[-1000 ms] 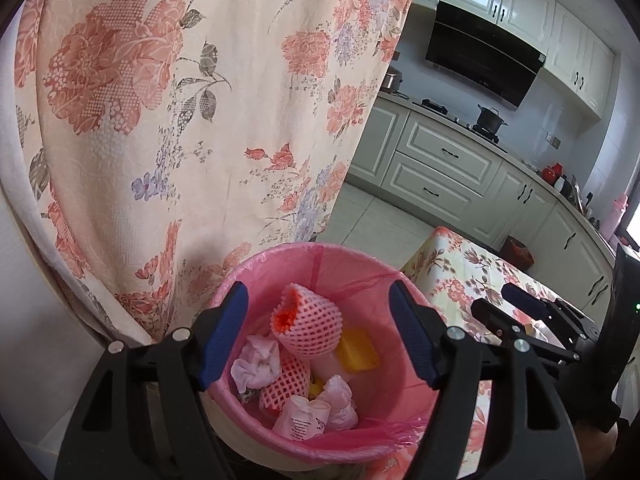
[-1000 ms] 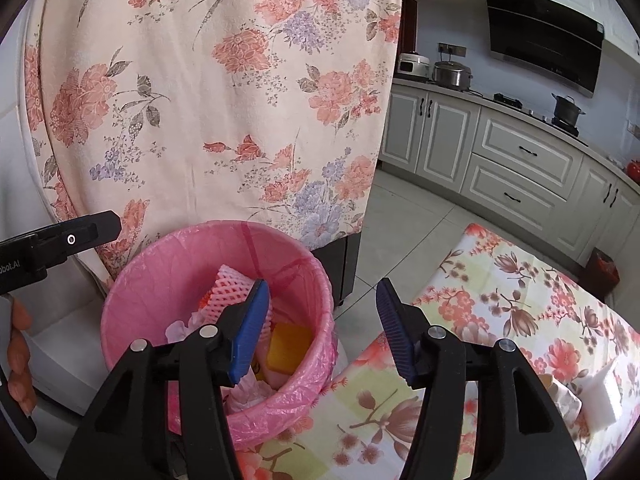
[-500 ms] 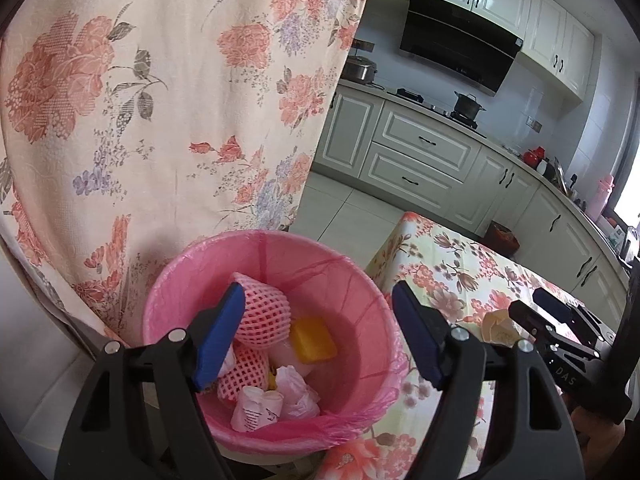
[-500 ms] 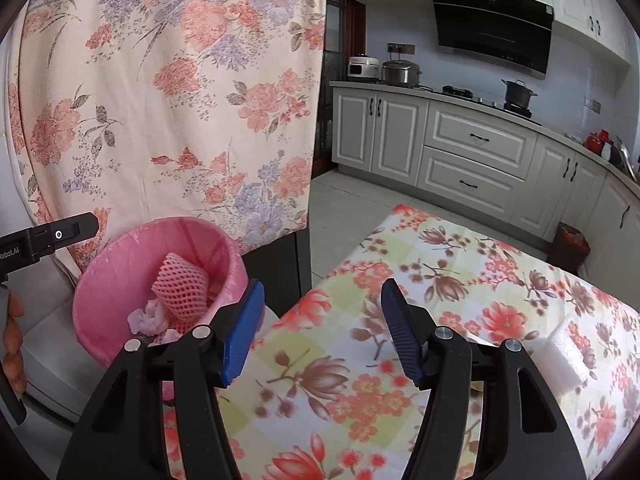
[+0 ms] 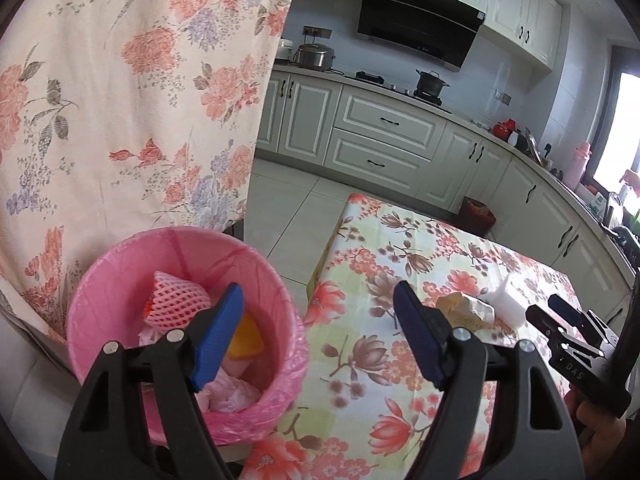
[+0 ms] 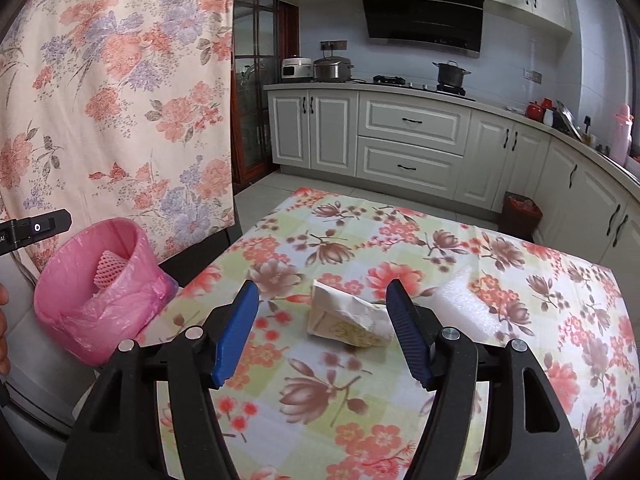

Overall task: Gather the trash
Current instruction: 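Move both open tools back toward the remaining trash on the table, then grasp the white foam sheet with the right tool while the left grasps the crumpled paper cup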

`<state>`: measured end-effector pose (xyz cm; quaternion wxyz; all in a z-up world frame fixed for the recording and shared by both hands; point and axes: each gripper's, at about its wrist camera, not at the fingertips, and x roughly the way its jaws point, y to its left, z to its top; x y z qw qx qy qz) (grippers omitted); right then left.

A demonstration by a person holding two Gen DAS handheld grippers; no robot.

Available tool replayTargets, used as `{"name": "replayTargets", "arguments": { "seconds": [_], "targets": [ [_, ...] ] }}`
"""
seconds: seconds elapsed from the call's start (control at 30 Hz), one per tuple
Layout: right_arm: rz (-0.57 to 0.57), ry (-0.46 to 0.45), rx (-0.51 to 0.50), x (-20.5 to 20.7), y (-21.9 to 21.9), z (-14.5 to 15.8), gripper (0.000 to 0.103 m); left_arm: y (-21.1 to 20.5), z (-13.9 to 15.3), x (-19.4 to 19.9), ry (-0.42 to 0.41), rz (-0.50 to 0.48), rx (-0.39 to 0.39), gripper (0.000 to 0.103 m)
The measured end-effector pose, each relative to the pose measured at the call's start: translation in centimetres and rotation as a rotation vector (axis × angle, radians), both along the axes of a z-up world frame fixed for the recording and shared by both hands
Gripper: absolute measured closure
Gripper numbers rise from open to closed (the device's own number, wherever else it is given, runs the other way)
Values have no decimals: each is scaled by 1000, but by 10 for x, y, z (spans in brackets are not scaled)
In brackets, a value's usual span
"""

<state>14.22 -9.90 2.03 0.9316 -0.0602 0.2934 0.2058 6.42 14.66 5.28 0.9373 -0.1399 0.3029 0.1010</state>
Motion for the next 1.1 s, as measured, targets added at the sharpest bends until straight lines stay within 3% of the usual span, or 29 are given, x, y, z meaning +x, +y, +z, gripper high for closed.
{"name": "replayTargets", "arguments": {
  "seconds": [0.73,1.1],
  "targets": [
    [-142,23,19,26,-125,-32,36,-152,-31,82,72,-201,24,28],
    [-130,47,27,55,-142,-50,35,-174,-42,107,103,-219,40,28]
  ]
}}
